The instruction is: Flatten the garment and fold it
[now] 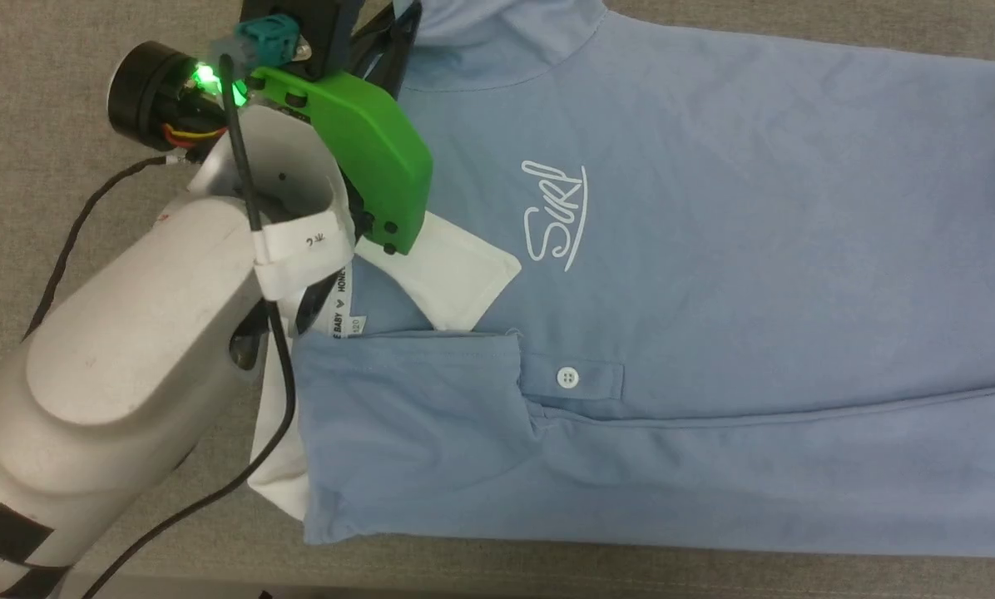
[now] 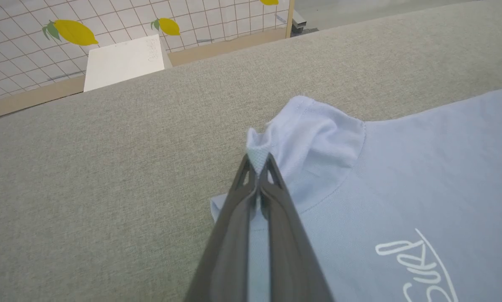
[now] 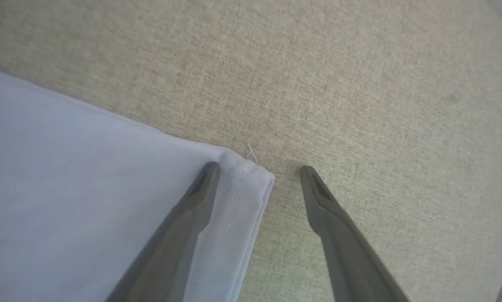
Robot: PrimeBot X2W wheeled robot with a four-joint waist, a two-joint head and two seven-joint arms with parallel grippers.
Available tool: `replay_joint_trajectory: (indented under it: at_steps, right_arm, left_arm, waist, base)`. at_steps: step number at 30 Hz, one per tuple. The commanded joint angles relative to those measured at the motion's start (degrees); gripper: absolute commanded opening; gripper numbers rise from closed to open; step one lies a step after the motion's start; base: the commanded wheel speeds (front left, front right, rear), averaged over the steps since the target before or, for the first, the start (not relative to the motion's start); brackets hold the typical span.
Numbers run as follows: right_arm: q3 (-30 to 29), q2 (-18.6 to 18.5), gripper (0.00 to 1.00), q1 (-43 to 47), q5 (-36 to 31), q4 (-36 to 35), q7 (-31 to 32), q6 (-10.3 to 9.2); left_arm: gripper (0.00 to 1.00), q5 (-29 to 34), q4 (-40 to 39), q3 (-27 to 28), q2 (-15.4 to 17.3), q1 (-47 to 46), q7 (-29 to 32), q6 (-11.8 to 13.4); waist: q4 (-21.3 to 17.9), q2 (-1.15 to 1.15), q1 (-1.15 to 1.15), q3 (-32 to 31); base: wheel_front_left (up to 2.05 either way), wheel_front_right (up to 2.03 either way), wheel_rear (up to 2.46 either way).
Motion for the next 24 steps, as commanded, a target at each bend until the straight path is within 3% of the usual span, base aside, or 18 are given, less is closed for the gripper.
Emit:
replay_joint_trajectory:
  at_steps: [1, 2, 3, 14, 24]
  right_arm:
    - [3.1, 0.9, 1.00, 1.8, 0.6, 2.0, 0.6, -0.10]
    - [4.0, 0.7, 0.62, 1.8, 0.9, 2.1, 0.6, -0.10]
    - [5.0, 0.4, 0.00, 1.6, 1.2, 2.2, 0.1, -0.10]
    - [3.3, 1.8, 0.00, 0.1, 6.2, 5.5, -11.4, -0.10]
    - [1.5, -0.1, 0.00, 7.6, 12.4, 2.6, -18.4, -0.10]
  left_arm:
    - [0.00, 0.7, -0.3, 0.0, 0.3, 0.7, 0.2, 0.3]
    - [0.00, 0.8, -0.4, 0.0, 0.4, 0.7, 0.2, 0.4]
    - [0.00, 0.8, -0.5, 0.0, 0.4, 0.7, 0.3, 0.5]
    - [0.00, -0.2, 2.0, 0.7, 0.4, 2.7, -1.9, 1.2]
    - [0.00, -2.7, 1.8, 2.5, 1.2, 7.9, -5.2, 2.7]
  waist:
    - [0.1, 0.00, 0.00, 0.2]
    - [0.1, 0.00, 0.00, 0.3]
    - [0.1, 0.00, 0.00, 0.3]
    - [-0.6, 0.00, 0.00, -4.2]
    - [-0.9, 0.00, 0.00, -12.2]
  base:
    - [0.00, 0.00, 0.00]
    - [0.00, 0.00, 0.00]
    - [0.00, 0.00, 0.00]
    - [0.00, 0.00, 0.00]
    - [0.00, 0.00, 0.00]
